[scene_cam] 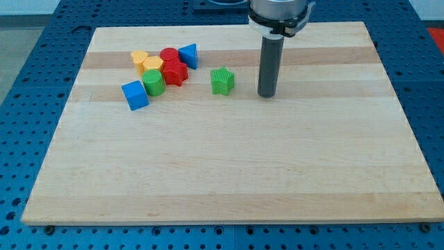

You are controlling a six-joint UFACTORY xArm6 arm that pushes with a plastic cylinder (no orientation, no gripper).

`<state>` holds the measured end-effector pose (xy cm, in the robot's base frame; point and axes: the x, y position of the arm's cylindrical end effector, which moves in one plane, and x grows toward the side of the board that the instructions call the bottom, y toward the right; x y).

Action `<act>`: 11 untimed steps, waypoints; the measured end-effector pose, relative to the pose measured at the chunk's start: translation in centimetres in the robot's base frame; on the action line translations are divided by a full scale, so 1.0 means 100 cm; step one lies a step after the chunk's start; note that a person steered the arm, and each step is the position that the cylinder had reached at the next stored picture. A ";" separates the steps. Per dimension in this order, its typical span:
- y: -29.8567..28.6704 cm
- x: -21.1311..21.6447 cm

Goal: Slide the green star towards the red star

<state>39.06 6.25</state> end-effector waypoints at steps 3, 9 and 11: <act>-0.059 -0.007; -0.099 -0.011; -0.101 -0.013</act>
